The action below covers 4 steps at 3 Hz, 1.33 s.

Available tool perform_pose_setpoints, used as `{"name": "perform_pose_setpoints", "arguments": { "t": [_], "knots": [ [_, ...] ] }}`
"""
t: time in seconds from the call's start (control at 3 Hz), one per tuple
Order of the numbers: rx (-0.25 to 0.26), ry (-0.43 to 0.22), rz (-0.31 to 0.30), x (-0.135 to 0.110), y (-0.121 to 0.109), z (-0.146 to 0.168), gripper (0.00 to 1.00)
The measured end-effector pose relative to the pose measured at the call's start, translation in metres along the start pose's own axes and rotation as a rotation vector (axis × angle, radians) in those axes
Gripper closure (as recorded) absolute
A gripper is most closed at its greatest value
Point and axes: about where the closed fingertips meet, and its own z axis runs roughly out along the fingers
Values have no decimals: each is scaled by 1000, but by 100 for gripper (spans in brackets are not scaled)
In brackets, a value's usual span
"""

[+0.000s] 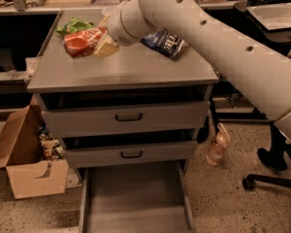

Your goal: Pick coke can from bottom drawer and place on counter

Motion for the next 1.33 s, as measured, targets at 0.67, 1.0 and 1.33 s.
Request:
{"name": "perform_pose_setpoints", "arguments": {
  "t": [0.67, 1.0, 1.33],
  "knots": [
    [37, 189, 310, 104, -6, 6, 100],
    [47, 208, 429, 132, -18, 11, 100],
    [69, 188, 510, 150, -34, 16, 81]
  ]
}}
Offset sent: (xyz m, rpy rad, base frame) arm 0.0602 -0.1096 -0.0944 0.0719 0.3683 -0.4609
